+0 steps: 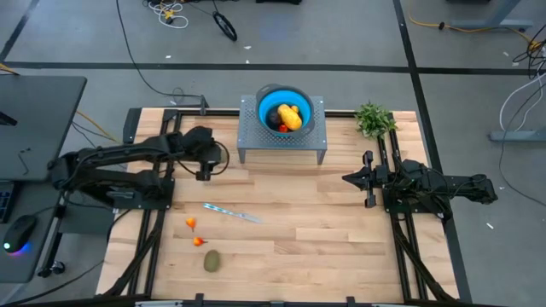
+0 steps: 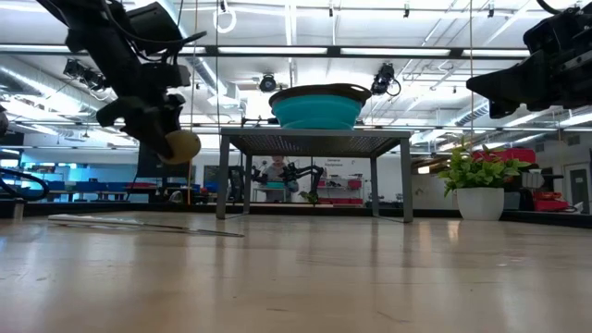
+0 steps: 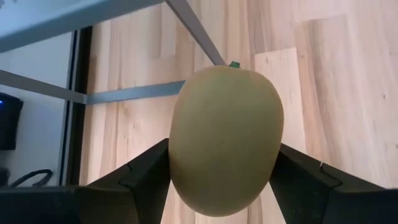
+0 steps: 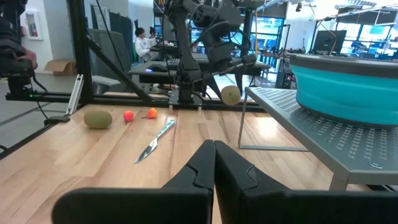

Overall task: Pick & Place Fruit
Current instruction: Put the top kiwi into the blue bin

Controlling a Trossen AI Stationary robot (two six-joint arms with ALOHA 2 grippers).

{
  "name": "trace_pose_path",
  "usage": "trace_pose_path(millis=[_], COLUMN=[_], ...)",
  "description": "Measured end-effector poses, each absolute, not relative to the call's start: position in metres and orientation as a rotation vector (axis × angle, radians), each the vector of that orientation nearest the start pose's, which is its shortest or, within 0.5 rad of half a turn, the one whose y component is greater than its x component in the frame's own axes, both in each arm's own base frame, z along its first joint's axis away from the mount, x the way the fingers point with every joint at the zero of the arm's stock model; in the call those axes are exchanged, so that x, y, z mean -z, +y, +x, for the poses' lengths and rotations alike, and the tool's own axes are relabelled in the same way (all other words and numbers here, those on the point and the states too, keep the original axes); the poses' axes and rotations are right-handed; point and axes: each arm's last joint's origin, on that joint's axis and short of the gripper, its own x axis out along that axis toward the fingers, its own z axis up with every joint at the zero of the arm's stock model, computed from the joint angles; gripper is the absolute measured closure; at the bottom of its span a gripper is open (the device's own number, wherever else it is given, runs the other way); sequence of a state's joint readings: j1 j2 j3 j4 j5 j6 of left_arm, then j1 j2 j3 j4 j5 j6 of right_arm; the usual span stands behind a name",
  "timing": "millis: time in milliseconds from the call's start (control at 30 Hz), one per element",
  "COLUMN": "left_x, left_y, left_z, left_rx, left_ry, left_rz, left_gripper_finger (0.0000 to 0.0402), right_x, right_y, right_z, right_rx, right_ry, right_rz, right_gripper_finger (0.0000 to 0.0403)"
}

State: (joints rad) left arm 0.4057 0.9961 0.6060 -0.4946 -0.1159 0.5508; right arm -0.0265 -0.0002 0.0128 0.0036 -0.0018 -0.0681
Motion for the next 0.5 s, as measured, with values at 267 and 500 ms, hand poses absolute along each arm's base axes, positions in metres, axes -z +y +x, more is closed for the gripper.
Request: trace_pose_path(millis=[267, 500], left_x=[-0.2131, -0.2226], left_y=[0.0770, 0.0743], left_z=[0.1697, 0.1635], left_rx=[-0.234, -0.263], left_ry=[0.990, 0.933], left_rz=[0.367, 0.364], left_gripper_finger=[0.0156, 0.0156], right_x=[-0.1682, -0.1683], right_y=[-0.0025, -0.0025], right_z=[0.0969, 0.0969], right_rx=[0.025, 0.025], right_ry=[-0.016, -0.016], right_rz=[-0.068, -0.068], right_gripper_finger=[0.0396, 0.0396])
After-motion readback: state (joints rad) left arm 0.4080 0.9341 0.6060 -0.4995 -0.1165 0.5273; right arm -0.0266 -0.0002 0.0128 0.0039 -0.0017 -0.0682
